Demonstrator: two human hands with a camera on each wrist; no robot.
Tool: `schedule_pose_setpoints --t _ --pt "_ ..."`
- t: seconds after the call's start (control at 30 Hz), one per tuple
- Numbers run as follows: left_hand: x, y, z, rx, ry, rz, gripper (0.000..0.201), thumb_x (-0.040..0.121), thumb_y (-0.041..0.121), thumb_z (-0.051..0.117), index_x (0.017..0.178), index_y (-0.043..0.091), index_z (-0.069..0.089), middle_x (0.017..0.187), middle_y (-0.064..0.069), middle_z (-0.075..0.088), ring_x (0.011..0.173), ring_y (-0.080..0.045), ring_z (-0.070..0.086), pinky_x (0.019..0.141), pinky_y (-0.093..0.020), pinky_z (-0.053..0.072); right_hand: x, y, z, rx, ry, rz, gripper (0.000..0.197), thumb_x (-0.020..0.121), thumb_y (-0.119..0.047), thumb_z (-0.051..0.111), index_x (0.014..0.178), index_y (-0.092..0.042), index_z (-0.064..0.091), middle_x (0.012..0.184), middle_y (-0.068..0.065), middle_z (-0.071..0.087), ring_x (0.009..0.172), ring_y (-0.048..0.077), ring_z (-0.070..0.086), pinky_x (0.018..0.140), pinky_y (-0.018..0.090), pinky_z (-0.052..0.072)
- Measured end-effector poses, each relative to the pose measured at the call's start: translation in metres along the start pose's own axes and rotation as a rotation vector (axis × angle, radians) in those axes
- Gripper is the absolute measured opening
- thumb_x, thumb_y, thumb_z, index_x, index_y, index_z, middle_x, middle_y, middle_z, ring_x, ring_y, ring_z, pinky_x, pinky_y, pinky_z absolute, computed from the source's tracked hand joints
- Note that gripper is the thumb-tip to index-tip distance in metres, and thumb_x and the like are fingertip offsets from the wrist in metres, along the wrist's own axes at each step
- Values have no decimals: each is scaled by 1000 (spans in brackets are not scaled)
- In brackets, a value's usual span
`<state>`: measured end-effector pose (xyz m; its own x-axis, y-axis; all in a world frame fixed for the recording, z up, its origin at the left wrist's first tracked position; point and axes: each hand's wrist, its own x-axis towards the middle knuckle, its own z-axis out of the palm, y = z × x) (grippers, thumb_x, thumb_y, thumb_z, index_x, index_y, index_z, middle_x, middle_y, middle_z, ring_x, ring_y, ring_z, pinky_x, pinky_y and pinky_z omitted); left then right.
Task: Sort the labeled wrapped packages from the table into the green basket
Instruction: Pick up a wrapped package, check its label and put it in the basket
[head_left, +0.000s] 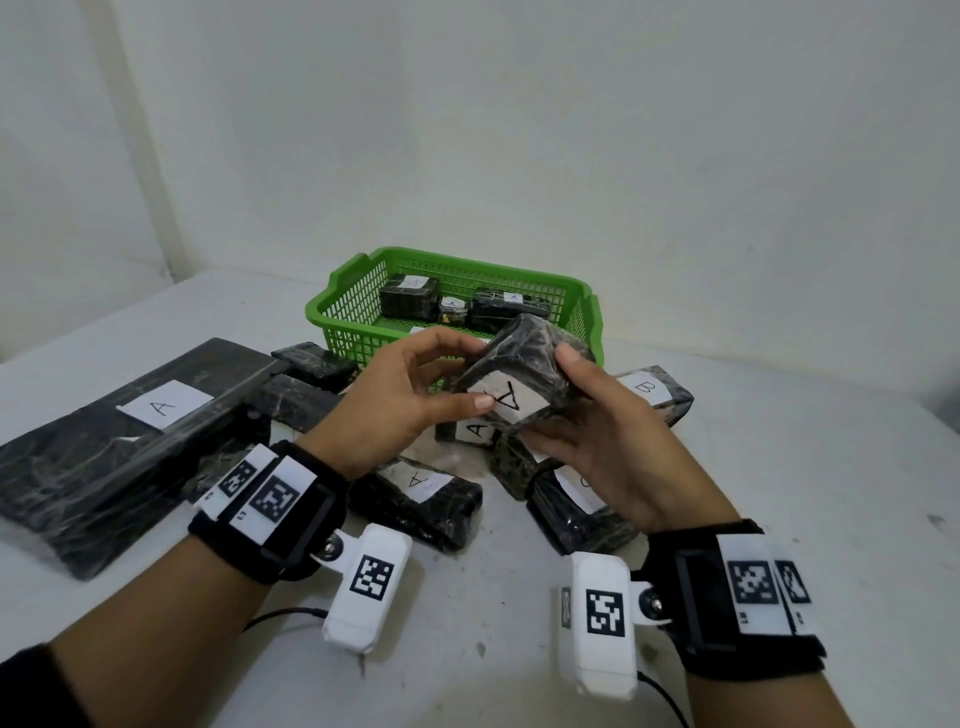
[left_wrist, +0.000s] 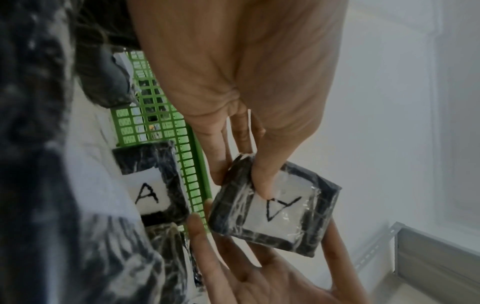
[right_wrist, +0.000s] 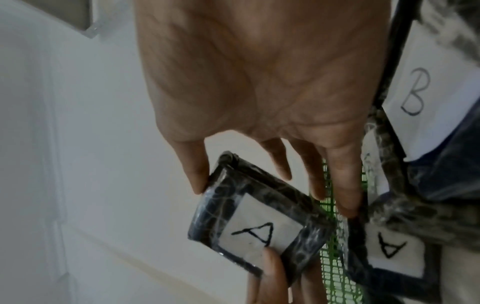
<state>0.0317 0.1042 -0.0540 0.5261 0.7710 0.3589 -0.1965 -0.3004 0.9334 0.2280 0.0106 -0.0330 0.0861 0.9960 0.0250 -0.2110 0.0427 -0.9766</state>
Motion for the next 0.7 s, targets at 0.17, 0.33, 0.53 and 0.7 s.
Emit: schedule_pose_setpoints --t 0.17,0.33,0.53,0.7 --pt "1 -2 0 -59 -71 -58 72 71 24 88 134 11 57 136 -1 67 130 -21 62 102 -30 53 2 0 -2 -6 1 -18 42 82 -28 80 119 -9 74 123 18 75 109 29 72 103 40 58" --pt "-3 2 3 -42 -199 -150 87 74 51 85 144 11 55 140 -8 65 131 -27 62 114 -47 46 11 11 -10 -217 19 -127 74 64 -34 94 130 -12 69 122 5 77 118 23 72 109 42 52" --pt "-1 2 3 -33 -69 -118 74 72 32 81 138 9 60 130 -7 72 123 -23 68 102 -36 55 13 14 -8 -183 12 -123 96 59 -51 98 138 -9 64 132 7 73 124 25 69 113 51 49" --pt "-1 3 4 -43 -71 -113 71 75 34 79 138 8 60 131 -9 71 125 -26 67 111 -48 50 12 14 -7 -167 28 -128 82 65 -41 92 135 -9 66 128 8 75 122 26 70 112 51 50"
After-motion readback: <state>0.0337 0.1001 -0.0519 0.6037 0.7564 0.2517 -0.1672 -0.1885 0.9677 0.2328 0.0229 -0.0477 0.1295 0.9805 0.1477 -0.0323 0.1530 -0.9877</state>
